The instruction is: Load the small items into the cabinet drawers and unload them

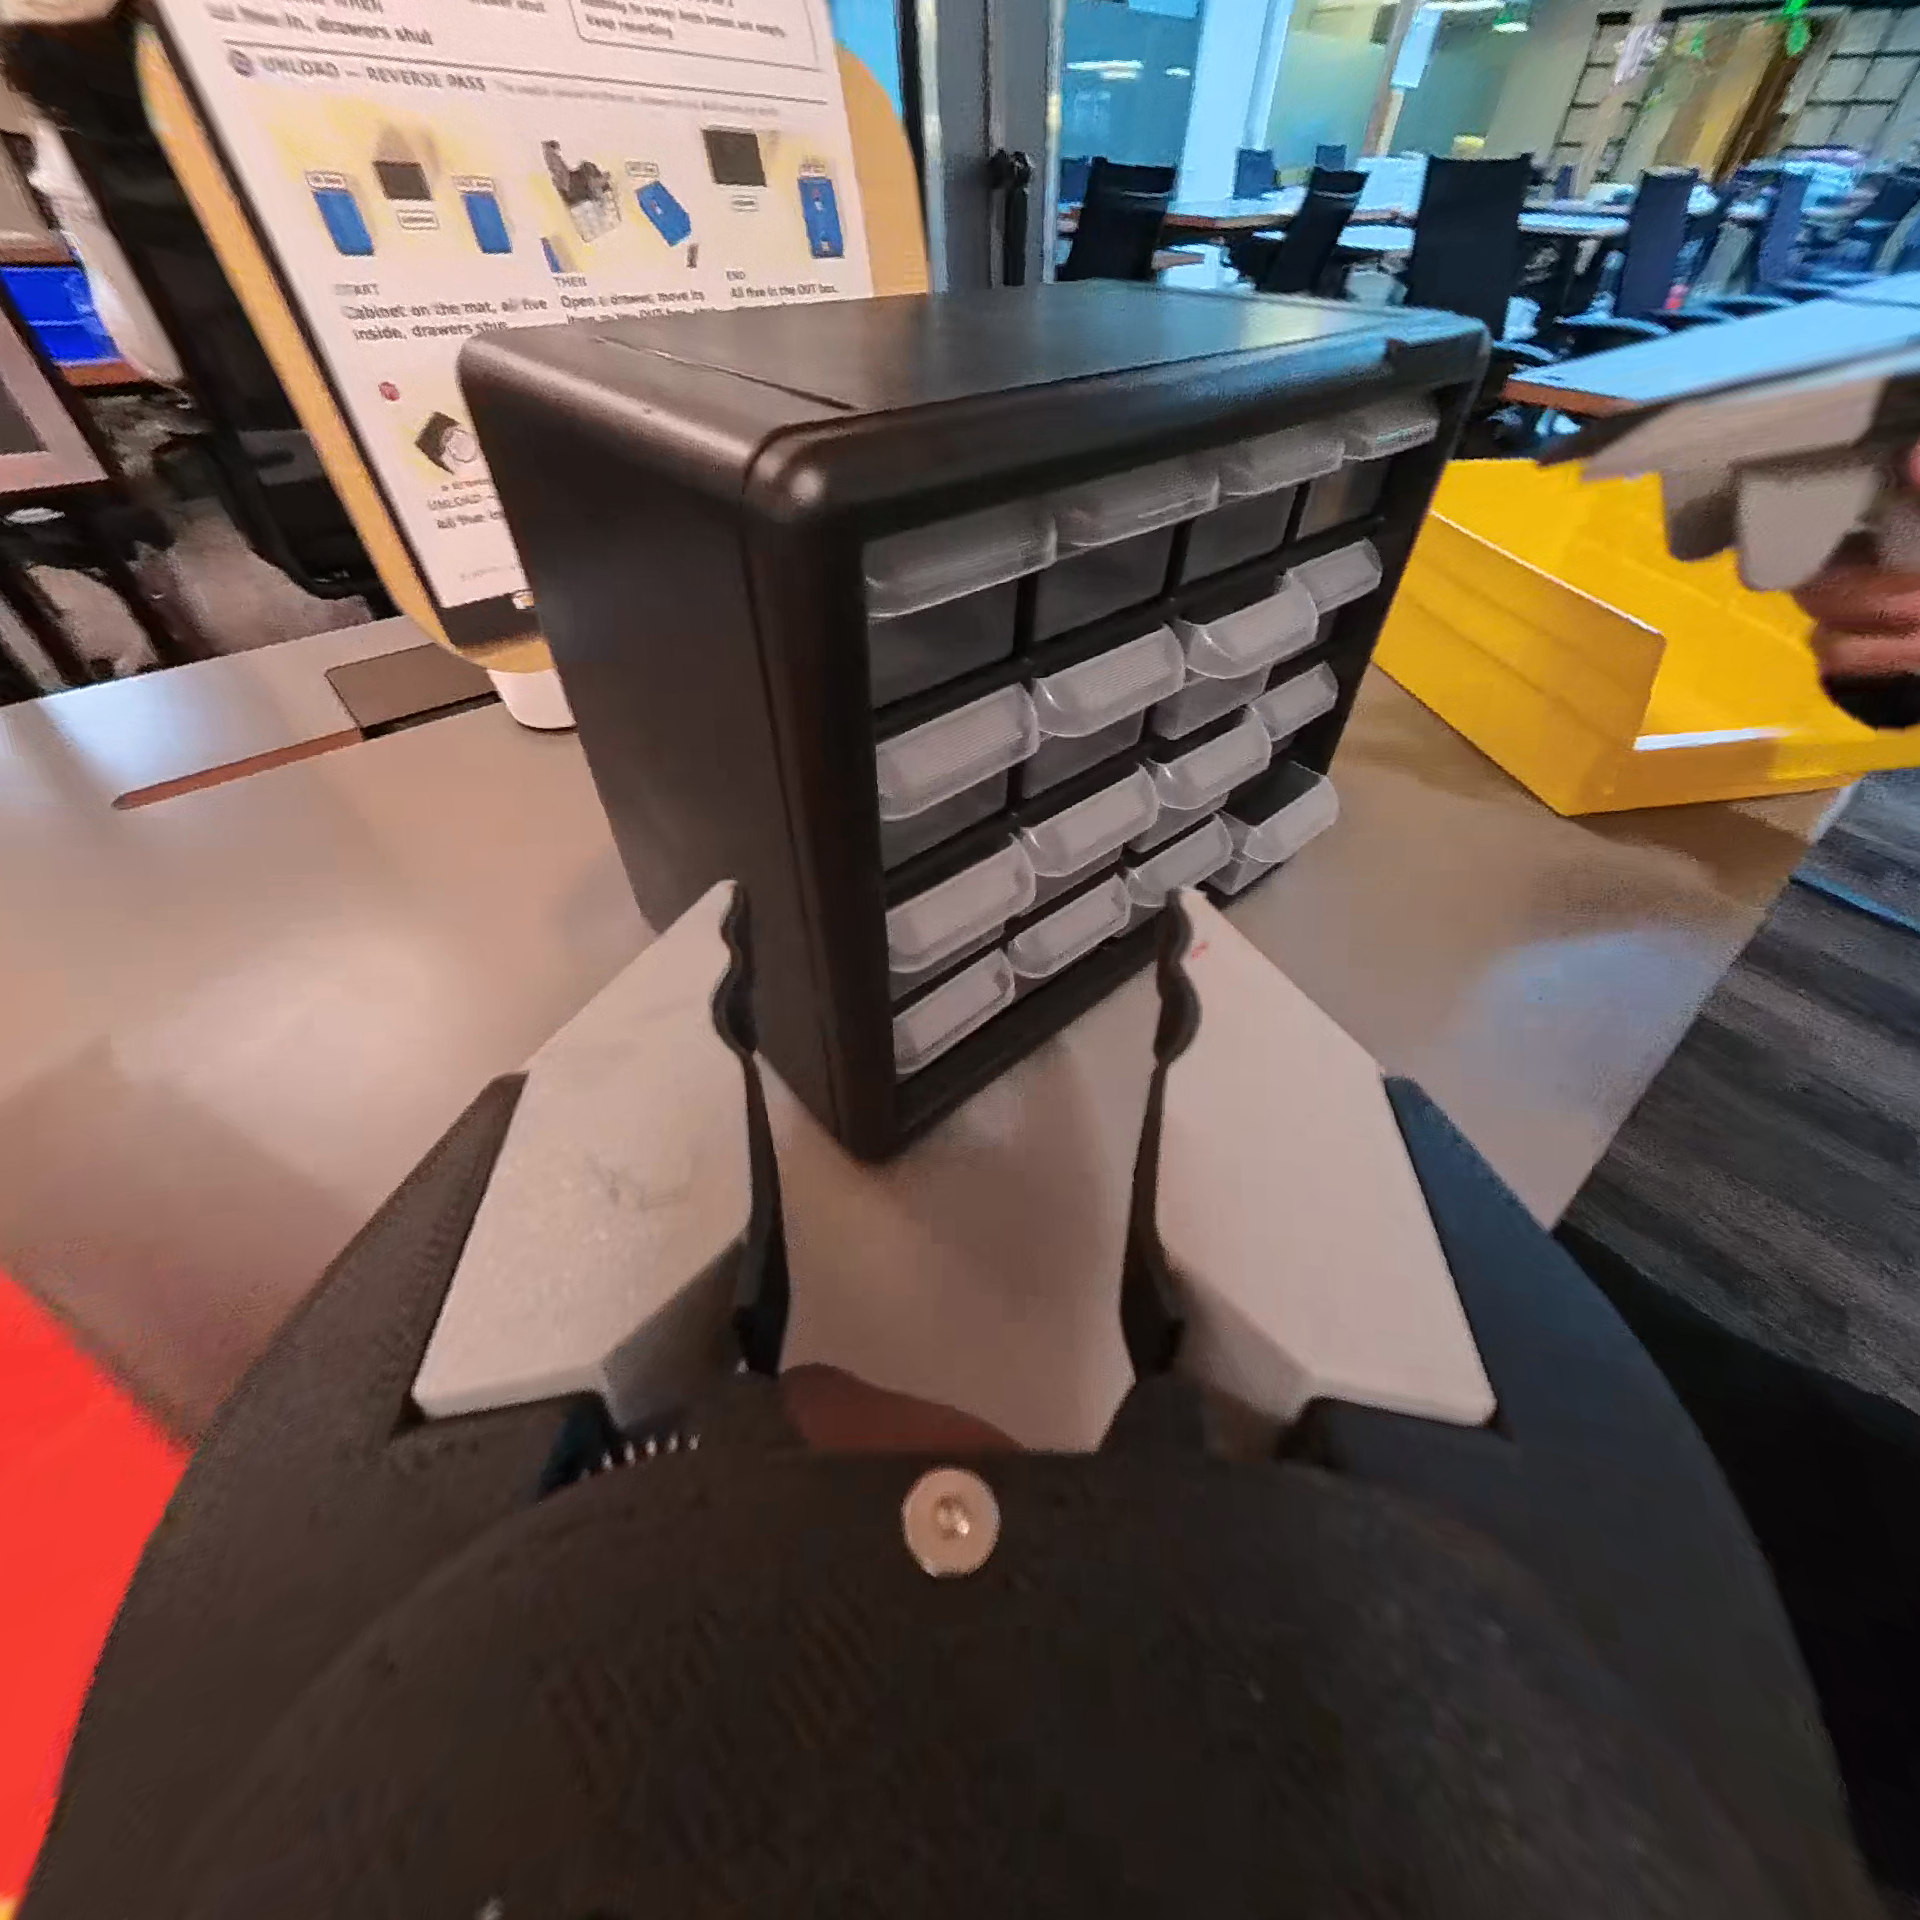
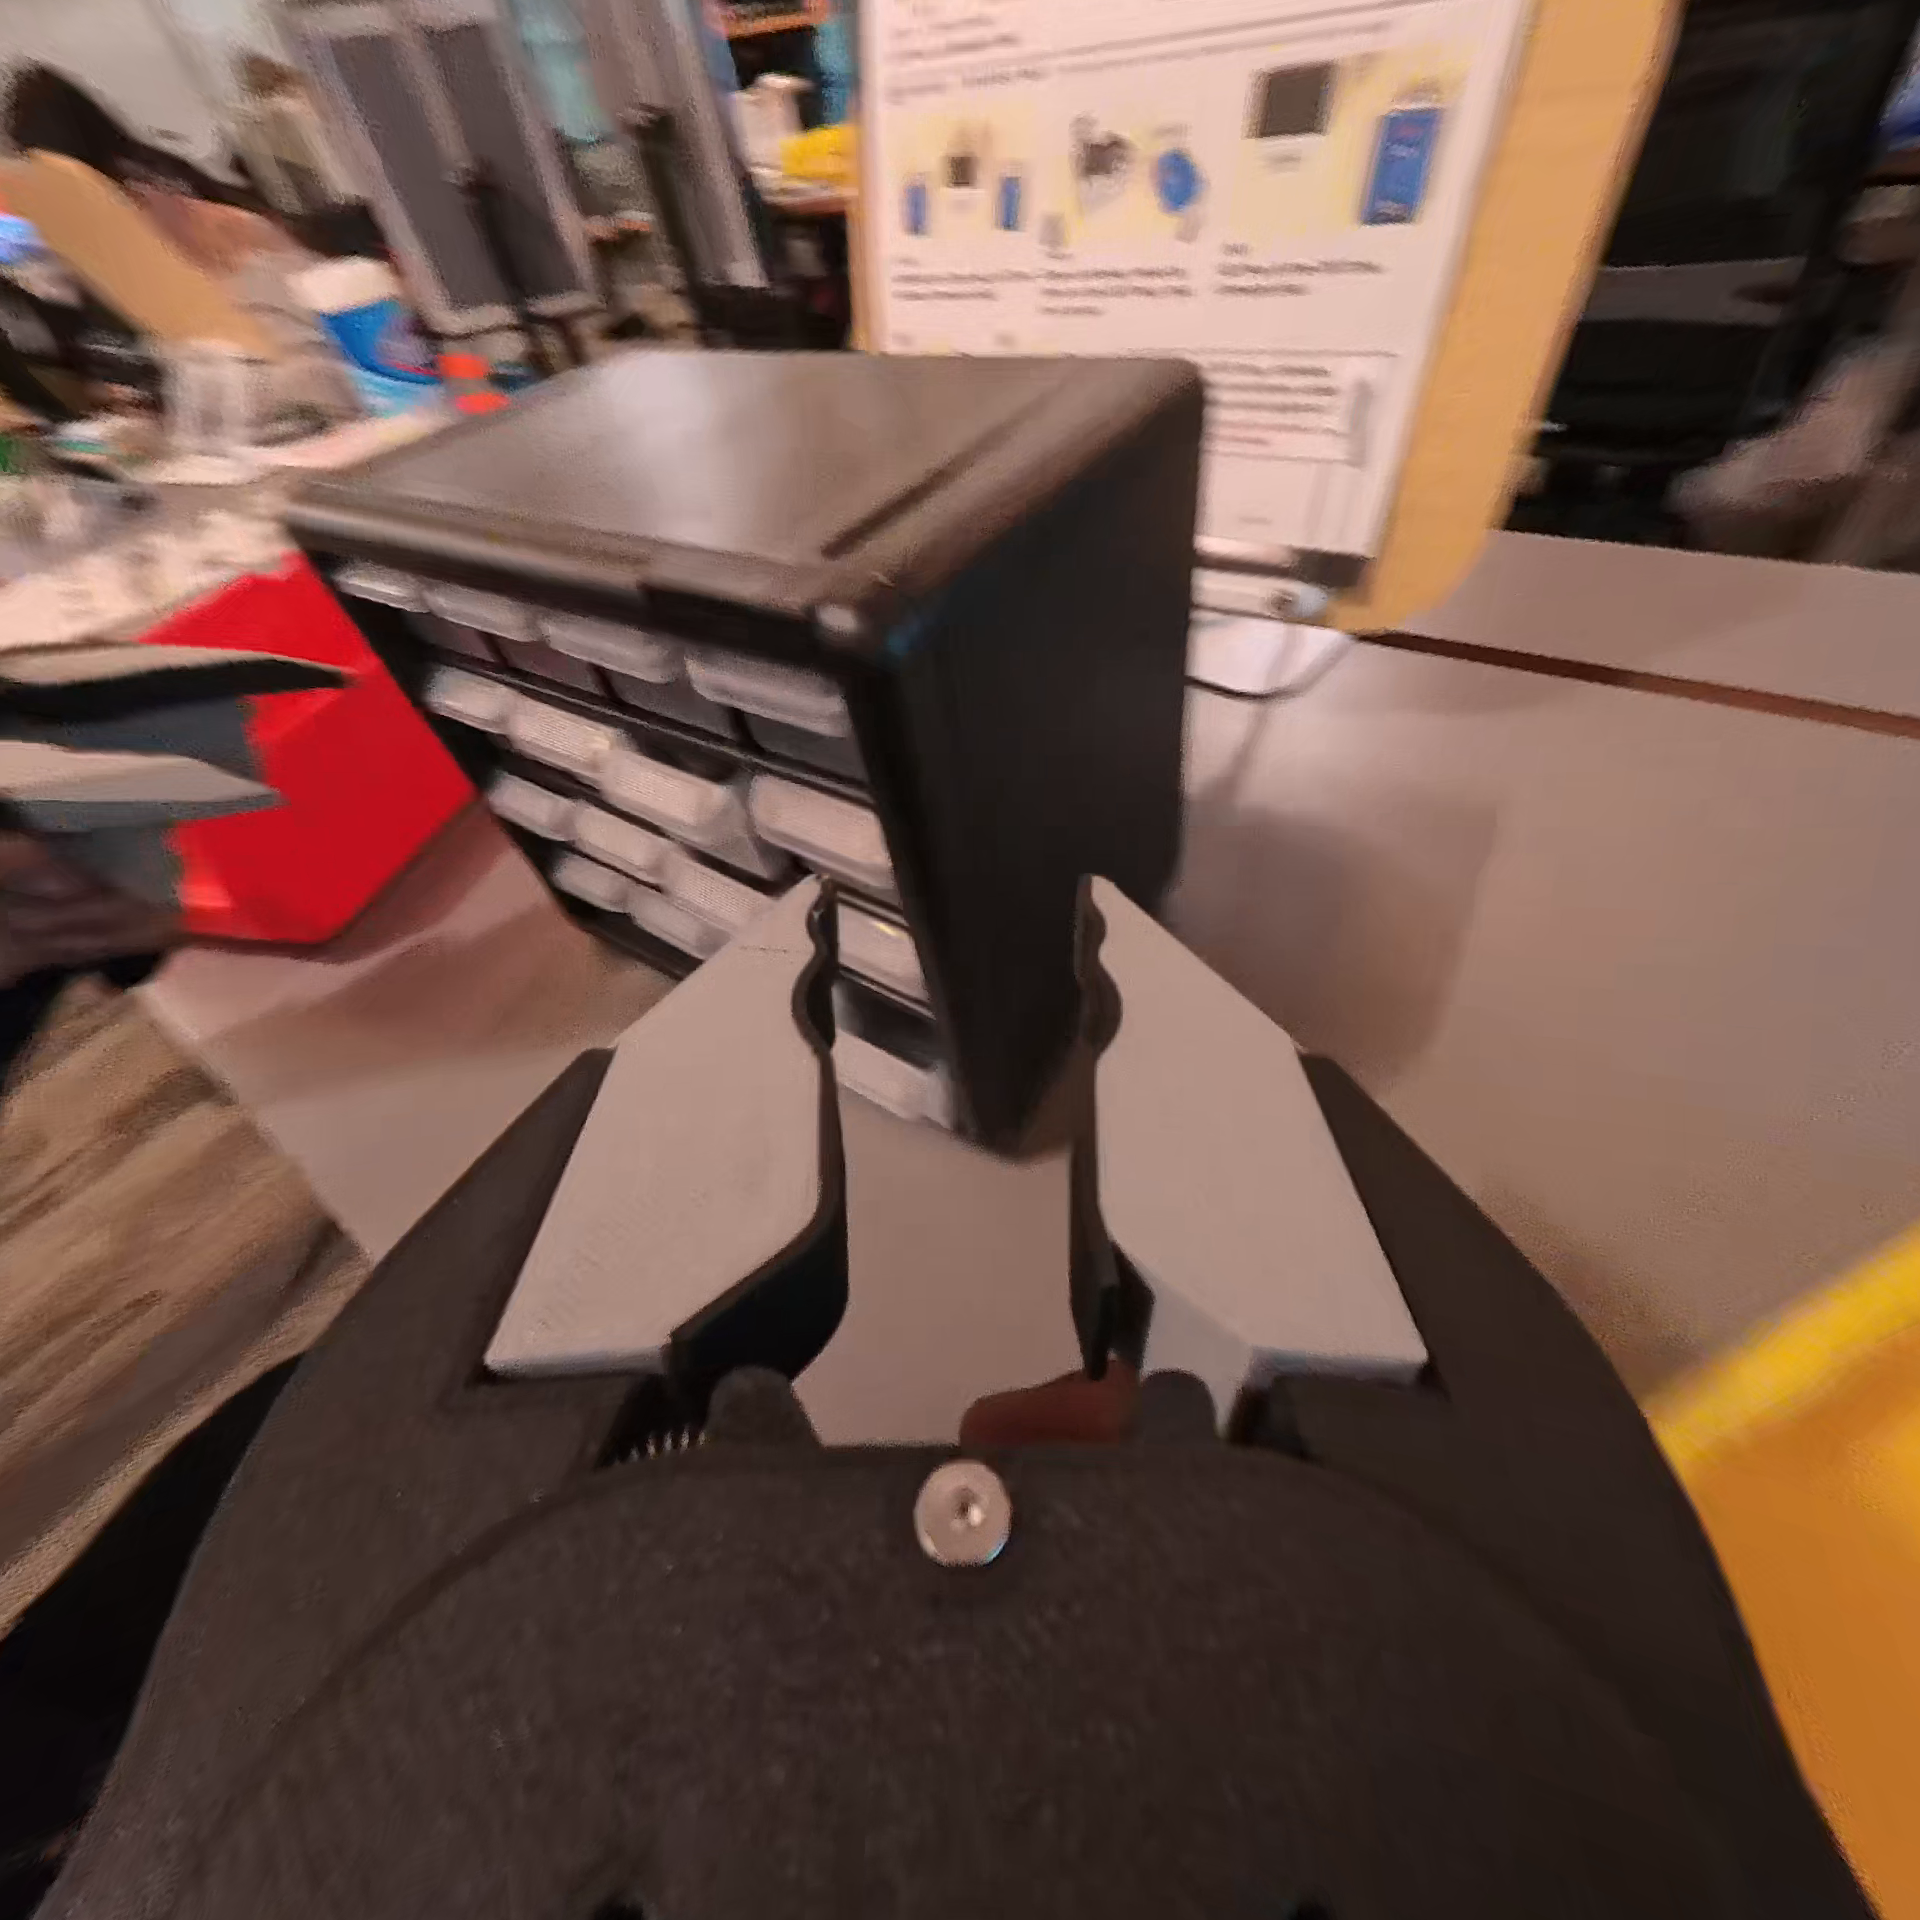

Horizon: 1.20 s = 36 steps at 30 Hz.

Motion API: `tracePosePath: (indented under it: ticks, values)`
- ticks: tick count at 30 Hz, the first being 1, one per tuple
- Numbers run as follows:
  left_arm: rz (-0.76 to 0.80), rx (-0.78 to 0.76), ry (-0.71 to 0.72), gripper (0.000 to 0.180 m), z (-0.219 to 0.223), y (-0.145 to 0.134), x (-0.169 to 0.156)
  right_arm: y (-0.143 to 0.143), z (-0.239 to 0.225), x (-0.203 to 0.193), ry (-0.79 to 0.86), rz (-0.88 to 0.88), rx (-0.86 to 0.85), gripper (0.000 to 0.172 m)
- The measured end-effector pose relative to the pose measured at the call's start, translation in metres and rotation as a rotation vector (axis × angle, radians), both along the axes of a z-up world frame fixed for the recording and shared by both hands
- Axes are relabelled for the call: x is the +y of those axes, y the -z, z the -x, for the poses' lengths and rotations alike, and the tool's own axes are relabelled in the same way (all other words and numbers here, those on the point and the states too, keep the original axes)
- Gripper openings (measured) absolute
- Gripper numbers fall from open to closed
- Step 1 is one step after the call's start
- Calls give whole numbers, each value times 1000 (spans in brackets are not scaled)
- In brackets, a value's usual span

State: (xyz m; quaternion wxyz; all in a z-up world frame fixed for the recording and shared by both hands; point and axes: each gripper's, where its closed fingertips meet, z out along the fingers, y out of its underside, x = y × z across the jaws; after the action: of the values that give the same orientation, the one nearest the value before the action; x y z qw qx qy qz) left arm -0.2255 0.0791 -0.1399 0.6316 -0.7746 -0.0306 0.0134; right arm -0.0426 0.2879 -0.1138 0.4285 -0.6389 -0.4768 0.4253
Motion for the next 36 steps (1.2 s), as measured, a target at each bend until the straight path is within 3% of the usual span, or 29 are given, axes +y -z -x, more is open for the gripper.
tracePosePath:
  ticks: [2,5,9,17,20,23,26,30,36]
  values:
    - [22,5,39,81,5,8,11,-6,21,-13,-178,24,30,48]
    - [54,-16,123,93,7,18,25,3,36,-21,-385,-10,-32,72]
    - [64,-12,178,94,1,18,35,10,51,-7,-419,-66,-68,87]
    - [94,112,112,110,7,33,54,18,74,-1,-381,-303,-133,79]
    - [178,222,107,109,3,40,53,21,71,-4,-396,-323,-155,92]
    - [198,204,188,98,-22,36,49,27,66,11,-328,-391,-220,102]
    - [140,116,282,79,-49,30,46,27,58,29,-286,-378,-210,101]
    - [93,95,269,84,-56,23,45,17,48,27,-354,-224,-134,86]
    - [85,90,256,92,-56,23,41,19,38,14,-367,-261,-154,90]
